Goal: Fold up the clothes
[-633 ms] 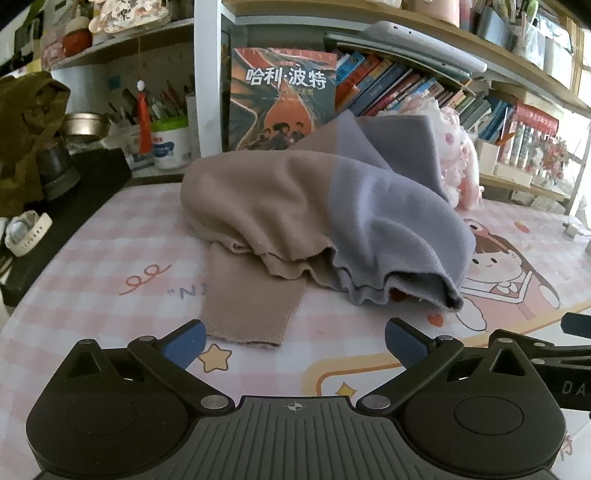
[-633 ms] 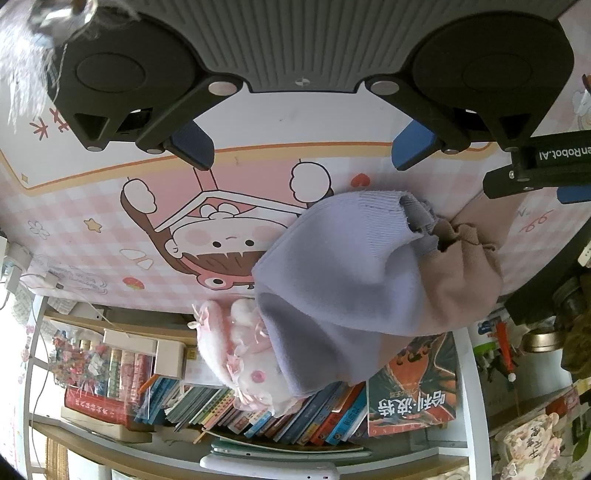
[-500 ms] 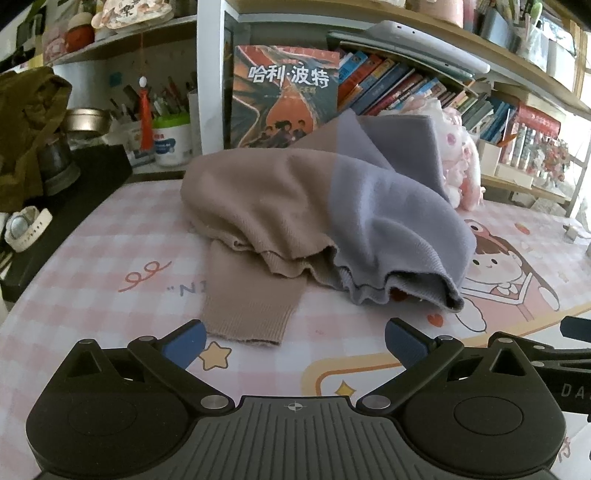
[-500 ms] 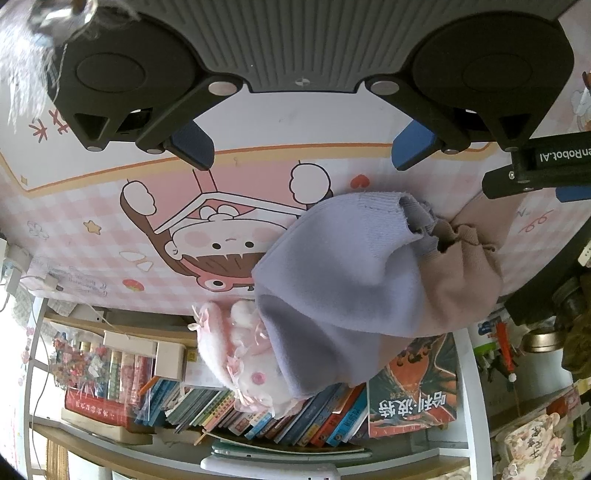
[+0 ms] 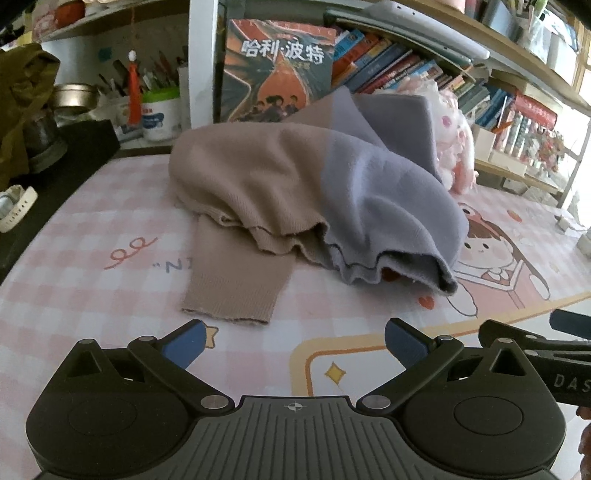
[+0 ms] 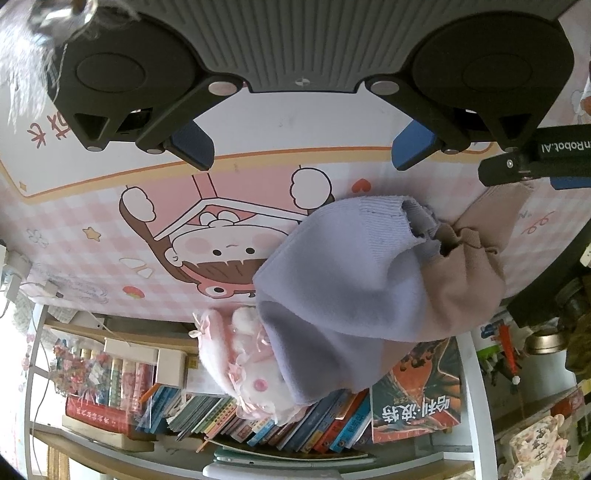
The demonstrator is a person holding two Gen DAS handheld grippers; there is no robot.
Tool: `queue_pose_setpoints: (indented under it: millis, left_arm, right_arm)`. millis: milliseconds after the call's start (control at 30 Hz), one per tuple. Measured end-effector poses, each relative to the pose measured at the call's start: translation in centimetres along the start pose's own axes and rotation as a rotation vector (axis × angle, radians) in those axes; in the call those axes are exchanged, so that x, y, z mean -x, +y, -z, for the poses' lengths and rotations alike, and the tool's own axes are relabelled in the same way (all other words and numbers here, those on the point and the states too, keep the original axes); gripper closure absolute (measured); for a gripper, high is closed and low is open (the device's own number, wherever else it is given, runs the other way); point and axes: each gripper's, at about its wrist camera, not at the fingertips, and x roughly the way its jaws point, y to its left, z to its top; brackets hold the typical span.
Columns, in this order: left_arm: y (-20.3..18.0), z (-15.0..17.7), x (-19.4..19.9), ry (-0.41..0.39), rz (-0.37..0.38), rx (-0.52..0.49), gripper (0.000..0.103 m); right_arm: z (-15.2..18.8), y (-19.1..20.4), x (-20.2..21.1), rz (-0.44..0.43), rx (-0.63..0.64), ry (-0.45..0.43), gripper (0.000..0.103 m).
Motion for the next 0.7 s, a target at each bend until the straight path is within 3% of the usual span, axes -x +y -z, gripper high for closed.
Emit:
queue_pose_setpoints:
  millis: [400,700]
  left_arm:
    - [-0.04,0.08,-0.1,0.006,0.0,-0.009,0.001]
    - [-0.13,0.07,0.18,-0.018,-0.045,-0.035,0.0]
  right_arm:
    - [-0.16,0.25,-0.17,-0.004,0.004,0.008,0.0]
    - [-0.15,0.3,-0.14,-0.007,0.002,0.005,0.0]
